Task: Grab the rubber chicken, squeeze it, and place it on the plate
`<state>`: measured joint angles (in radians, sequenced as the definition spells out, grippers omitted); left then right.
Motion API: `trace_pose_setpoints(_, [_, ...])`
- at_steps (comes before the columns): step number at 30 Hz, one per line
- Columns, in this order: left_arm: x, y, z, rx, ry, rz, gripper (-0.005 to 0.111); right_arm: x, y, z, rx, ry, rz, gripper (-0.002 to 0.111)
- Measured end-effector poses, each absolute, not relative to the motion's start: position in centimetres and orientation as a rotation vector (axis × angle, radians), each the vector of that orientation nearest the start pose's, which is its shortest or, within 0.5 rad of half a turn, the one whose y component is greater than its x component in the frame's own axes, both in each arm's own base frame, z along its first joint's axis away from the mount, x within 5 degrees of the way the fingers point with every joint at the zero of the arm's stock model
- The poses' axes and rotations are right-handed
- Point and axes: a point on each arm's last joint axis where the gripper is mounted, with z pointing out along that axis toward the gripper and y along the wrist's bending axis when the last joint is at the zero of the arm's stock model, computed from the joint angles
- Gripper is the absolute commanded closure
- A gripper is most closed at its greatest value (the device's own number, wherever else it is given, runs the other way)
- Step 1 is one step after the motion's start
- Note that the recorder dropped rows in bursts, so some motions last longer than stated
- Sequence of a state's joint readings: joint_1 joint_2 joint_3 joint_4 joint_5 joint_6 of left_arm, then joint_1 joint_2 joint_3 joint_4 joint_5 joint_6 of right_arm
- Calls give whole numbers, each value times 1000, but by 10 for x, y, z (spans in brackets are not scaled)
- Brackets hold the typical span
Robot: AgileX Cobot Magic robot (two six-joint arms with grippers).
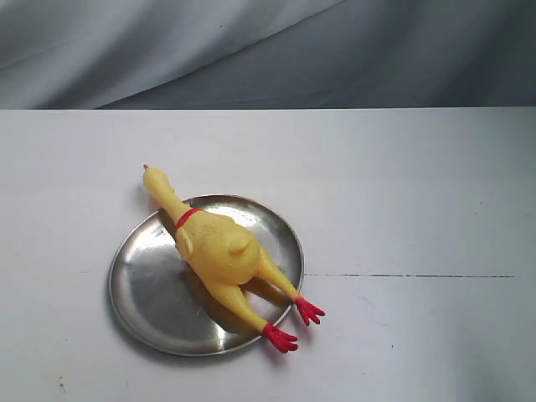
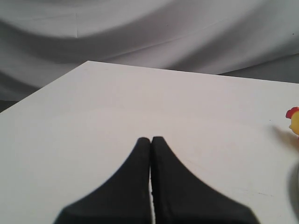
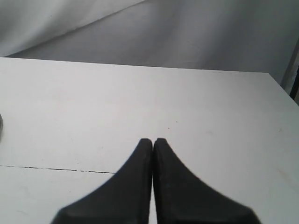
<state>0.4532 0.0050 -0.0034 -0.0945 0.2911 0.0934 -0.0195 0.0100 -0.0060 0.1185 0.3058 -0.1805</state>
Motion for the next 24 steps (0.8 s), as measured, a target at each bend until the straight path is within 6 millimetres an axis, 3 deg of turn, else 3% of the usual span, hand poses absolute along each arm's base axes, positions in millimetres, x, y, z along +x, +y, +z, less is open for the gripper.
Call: trace_pose_setpoints(24, [50,22,188,-379,1744,305,107,54,2,185,-81,1813,-43,108])
